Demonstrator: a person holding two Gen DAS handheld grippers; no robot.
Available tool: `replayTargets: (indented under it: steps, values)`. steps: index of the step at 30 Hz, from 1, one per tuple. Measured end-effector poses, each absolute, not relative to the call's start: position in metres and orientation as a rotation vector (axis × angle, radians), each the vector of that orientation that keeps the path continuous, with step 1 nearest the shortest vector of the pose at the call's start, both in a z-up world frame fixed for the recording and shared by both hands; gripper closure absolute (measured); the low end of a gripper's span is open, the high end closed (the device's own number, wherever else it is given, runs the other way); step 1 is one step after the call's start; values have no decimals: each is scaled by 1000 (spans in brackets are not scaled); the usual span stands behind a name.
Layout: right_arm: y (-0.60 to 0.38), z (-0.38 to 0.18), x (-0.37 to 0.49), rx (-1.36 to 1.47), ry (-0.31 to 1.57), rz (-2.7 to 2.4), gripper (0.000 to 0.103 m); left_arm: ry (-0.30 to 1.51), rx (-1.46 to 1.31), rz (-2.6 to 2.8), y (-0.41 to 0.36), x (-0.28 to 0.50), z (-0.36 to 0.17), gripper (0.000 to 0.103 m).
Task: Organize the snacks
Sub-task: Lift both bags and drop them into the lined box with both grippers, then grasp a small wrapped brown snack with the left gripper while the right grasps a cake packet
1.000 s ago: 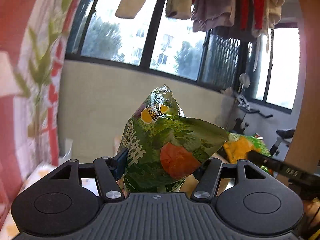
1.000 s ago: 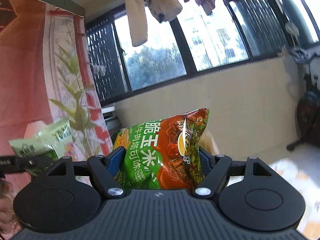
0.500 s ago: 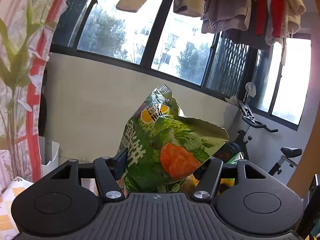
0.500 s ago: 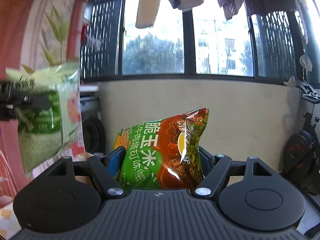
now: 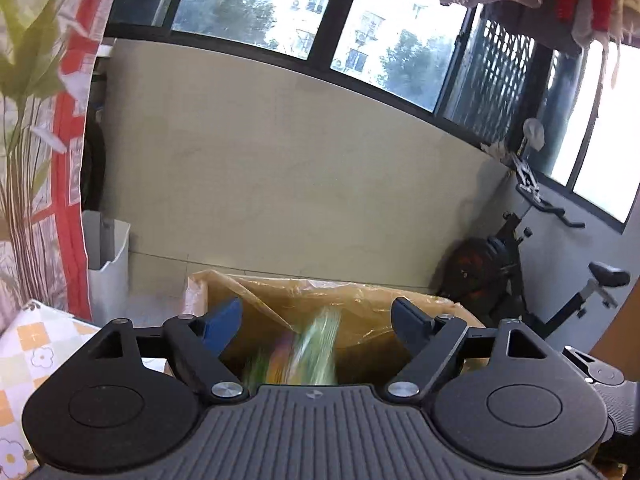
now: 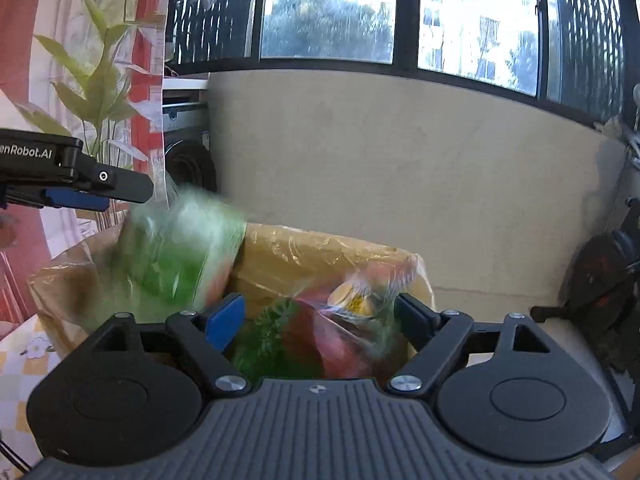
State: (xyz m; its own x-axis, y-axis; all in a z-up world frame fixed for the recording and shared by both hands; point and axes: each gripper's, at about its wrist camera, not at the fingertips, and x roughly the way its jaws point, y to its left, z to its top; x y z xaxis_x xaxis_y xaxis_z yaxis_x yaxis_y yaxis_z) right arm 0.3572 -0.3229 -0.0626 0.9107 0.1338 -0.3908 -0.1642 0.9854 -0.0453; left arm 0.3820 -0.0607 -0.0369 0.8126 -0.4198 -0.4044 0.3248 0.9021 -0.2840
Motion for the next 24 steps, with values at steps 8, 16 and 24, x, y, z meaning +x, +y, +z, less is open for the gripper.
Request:
replayTargets:
  steps: [8,16,24]
  values:
    - [-337,-47,321,-6,353,234,15,452,-124,-382,-48,348,-25,19]
    - [-356,-54,267,54,340,309,15,471,-55,-346,-13,297,-31,19]
    - [-364,-98,215,58,348,315,17,539,-82,-322,3,250,-78,20]
